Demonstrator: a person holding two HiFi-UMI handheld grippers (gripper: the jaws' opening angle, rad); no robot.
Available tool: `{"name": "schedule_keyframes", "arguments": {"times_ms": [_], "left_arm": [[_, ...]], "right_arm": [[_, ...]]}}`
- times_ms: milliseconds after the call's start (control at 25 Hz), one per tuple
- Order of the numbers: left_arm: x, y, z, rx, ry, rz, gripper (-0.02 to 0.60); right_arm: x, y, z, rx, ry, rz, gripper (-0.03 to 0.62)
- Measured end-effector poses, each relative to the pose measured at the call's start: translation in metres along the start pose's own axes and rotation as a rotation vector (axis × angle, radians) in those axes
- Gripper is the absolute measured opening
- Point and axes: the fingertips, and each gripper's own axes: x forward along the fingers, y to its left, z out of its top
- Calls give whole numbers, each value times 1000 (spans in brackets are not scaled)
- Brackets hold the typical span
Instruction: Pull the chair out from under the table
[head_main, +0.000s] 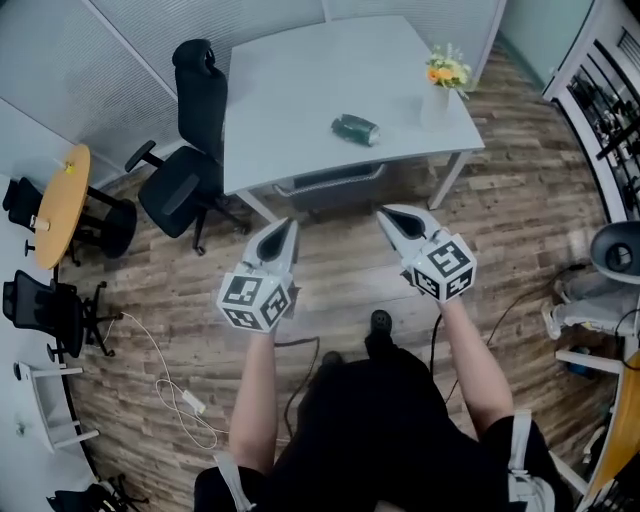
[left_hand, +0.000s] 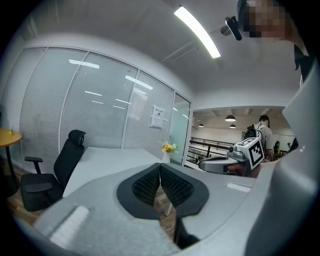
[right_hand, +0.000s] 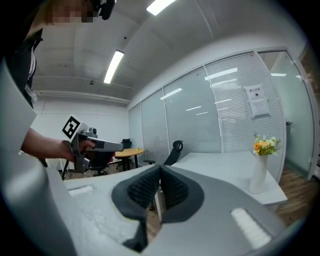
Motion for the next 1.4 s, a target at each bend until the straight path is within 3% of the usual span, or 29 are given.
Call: {"name": "schedule_keyframes", "arguments": {"times_ms": [200, 600, 760, 840, 1080, 1240, 1400], "left_arm": [[23, -6, -1, 12, 23, 33, 12], [40, 8, -33, -52, 87, 103, 12], [42, 15, -39, -78, 62, 90, 14], [47, 23, -44, -83, 71, 85, 14], [71, 54, -54, -111, 95, 55, 16], [97, 73, -52, -104, 118, 11, 86], [118, 97, -53, -98, 138, -28, 91]], "right_arm": [[4, -30, -2, 14, 2, 30, 3], [14, -66, -28, 37, 59, 62, 3], [25, -69, -41, 63, 83, 83, 5], [32, -68, -46, 66, 100, 89, 49], [58, -70, -52, 12, 163, 92, 74], [79, -82, -53, -24, 209, 73, 88], [107, -92, -57, -59, 260, 55, 104]]}}
